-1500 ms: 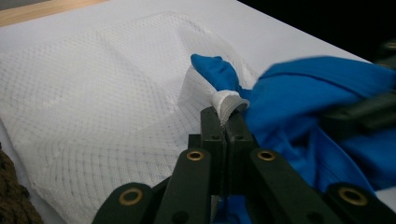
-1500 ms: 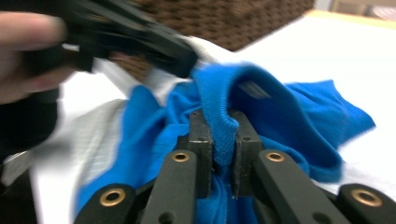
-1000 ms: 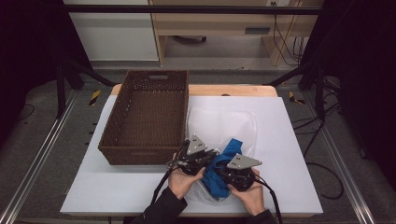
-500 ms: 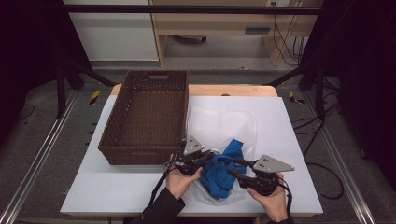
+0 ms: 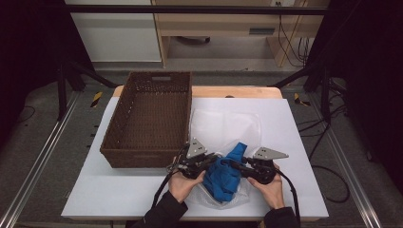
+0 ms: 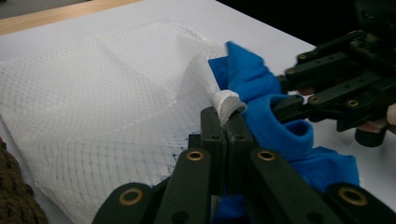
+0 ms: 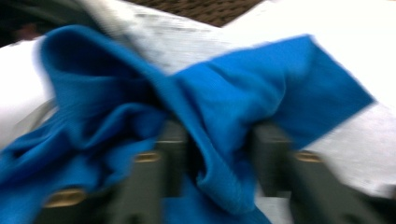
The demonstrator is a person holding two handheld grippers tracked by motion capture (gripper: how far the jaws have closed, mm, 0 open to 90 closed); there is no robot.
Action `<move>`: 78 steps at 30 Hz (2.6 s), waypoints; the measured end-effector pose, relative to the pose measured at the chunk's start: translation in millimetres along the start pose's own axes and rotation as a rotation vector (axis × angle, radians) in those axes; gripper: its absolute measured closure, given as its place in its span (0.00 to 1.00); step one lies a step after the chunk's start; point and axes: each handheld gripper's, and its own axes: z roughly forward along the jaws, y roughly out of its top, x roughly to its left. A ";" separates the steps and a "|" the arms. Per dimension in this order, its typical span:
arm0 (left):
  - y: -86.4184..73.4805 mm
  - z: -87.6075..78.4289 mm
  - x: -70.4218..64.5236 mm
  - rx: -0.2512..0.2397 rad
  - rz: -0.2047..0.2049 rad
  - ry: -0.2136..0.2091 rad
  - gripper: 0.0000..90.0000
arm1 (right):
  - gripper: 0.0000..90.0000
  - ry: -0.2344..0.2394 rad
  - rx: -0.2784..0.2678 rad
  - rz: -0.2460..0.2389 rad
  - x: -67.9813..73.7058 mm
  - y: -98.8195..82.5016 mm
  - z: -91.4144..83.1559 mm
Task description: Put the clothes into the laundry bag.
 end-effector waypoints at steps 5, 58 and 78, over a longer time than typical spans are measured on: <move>2.4 1.4 1.5 -0.001 -0.012 0.011 0.99 | 0.93 0.035 -0.036 -0.084 22.1 4.0 -19.3; -2.2 -6.4 4.4 -0.017 -0.025 0.002 0.99 | 0.97 -0.011 -0.099 -0.071 28.1 12.6 -23.3; 0.2 -13.9 -8.5 -0.075 -0.046 -0.006 0.99 | 0.98 -0.184 0.055 -0.130 52.3 3.4 27.5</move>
